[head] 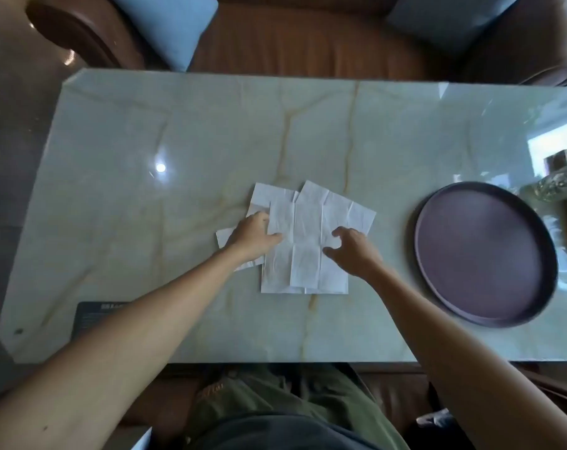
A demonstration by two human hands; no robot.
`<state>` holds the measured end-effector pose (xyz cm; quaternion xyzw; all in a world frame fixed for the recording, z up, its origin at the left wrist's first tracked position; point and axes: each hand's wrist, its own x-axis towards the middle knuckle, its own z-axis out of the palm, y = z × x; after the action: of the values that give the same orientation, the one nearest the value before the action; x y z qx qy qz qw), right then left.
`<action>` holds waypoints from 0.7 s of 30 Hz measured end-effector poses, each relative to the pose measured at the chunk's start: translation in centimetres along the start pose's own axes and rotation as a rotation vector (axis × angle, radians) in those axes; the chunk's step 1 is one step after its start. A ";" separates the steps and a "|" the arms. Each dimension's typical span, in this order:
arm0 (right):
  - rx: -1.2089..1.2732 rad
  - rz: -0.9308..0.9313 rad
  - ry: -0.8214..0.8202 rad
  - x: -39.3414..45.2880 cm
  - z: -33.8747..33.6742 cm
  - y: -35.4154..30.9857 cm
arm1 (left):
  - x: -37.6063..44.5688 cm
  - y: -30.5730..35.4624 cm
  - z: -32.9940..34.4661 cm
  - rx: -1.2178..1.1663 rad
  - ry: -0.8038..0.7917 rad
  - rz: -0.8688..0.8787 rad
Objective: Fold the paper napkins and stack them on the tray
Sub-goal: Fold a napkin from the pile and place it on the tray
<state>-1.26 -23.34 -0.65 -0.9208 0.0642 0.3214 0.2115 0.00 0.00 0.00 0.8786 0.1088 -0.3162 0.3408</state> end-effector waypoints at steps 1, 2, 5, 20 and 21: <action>0.072 0.067 0.027 0.3 0.6 0.6 | -0.1 0.0 0.4 -0.056 0.008 -0.023; 0.157 0.143 0.051 0.4 0.9 1.0 | 0.3 -0.3 1.0 -0.092 0.017 -0.066; 0.399 0.283 0.083 0.9 2.5 2.6 | 1.1 -1.4 2.9 -0.181 -0.003 -0.180; 0.644 0.378 0.164 2.4 2.7 3.9 | 3.6 -2.5 4.5 -0.432 0.020 -0.209; 0.581 0.357 0.173 2.2 2.4 3.9 | 3.4 -2.1 4.2 -0.449 0.016 -0.202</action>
<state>-1.84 -25.81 -5.08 -0.8201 0.3307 0.2424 0.3991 -0.22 -1.30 -5.64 0.7680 0.2663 -0.3095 0.4935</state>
